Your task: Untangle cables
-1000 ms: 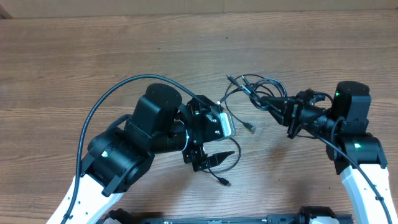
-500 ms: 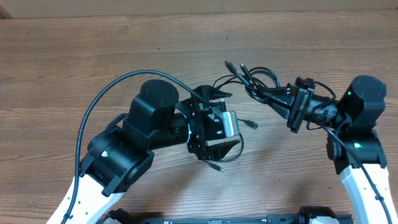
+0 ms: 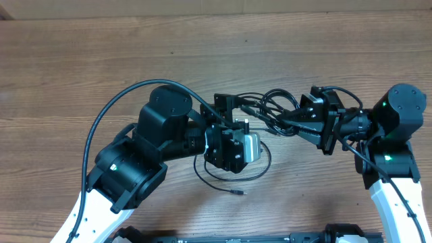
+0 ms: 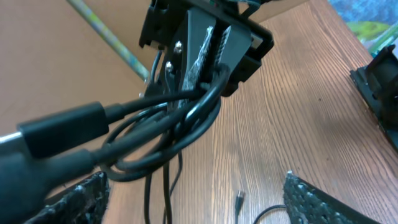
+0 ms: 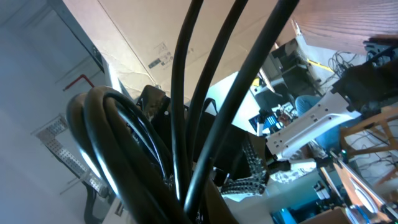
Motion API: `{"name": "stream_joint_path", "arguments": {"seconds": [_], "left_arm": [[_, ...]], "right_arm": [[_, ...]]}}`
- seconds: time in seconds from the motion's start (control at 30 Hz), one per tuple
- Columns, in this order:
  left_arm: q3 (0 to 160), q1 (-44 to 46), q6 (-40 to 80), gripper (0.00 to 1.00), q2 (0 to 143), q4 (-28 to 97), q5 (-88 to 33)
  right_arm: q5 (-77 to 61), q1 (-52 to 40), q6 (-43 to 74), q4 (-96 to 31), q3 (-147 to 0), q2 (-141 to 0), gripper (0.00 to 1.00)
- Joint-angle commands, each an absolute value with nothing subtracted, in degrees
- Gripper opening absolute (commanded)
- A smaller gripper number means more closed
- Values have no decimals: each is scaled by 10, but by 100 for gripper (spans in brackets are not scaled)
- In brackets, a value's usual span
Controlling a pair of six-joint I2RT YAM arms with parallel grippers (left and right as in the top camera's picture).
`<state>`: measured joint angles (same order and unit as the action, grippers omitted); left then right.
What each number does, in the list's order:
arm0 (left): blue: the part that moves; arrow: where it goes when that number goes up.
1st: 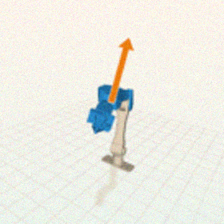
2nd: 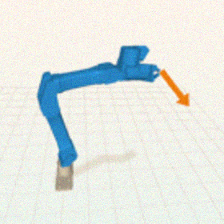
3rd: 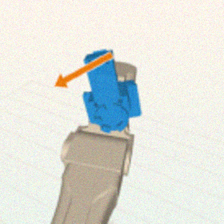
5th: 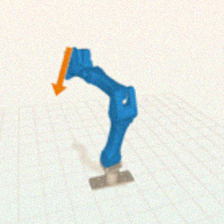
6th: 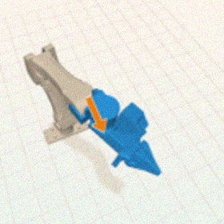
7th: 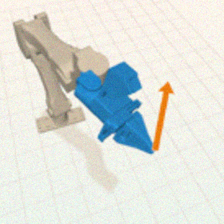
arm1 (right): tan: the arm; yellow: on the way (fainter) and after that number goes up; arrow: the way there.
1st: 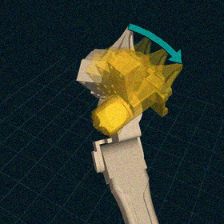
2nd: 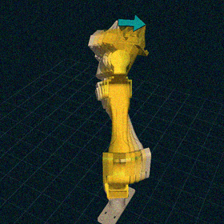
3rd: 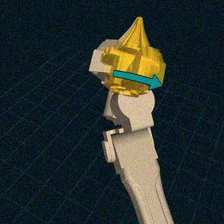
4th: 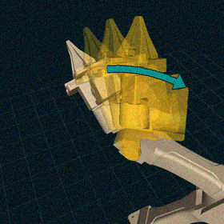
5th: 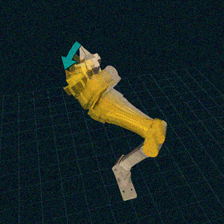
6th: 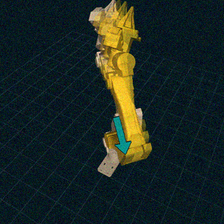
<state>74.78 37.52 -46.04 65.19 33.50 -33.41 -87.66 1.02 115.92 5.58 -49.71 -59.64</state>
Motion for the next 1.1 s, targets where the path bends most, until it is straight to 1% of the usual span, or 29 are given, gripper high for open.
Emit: {"name": "stream_joint_path", "arguments": {"seconds": [0.0,0.03,0.13,0.27,0.33,0.37,0.43,0.47,0.5,0.53,0.6,0.67,0.7,0.83,0.97,1.0,1.03,1.07], "left_arm": [[756,380,-488,88,662,326,-361],[756,380,-489,86,668,323,-364],[756,380,-491,75,691,302,-387],[756,380,-493,69,713,275,-424],[756,380,-493,56,715,269,-424],[756,380,-494,51,716,267,-424],[756,380,-498,49,716,262,-424],[756,380,-500,45,716,261,-424],[756,380,-502,40,716,261,-424],[756,380,-502,32,716,261,-424],[756,380,-502,18,716,261,-424],[756,380,-502,7,716,261,-424],[756,380,-502,4,716,261,-424],[756,380,-502,4,716,261,-424],[756,379,-502,4,716,261,-424],[756,379,-501,4,716,261,-424],[756,379,-501,4,715,261,-424],[756,379,-495,4,716,261,-424]], "right_arm": [[-895,7,1230,62,-507,-594,4],[-895,7,1230,62,-507,-594,4],[-895,7,1228,62,-507,-594,4],[-894,7,1228,62,-507,-594,4],[-895,7,1228,62,-507,-594,4],[-894,7,1228,62,-507,-594,4],[-894,7,1227,62,-507,-594,4],[-894,7,1227,62,-507,-594,4],[-894,7,1227,62,-507,-594,4],[-894,7,1225,62,-506,-594,4],[-890,7,1225,62,-507,-594,4],[-888,7,1225,62,-507,-594,4],[-886,7,1225,62,-507,-594,4],[-886,7,1225,62,-506,-594,4],[-883,7,1214,62,-507,-594,11],[-877,7,1203,62,-507,-594,20],[-873,7,1198,62,-506,-594,26],[-871,7,1197,62,-506,-594,37]]}}
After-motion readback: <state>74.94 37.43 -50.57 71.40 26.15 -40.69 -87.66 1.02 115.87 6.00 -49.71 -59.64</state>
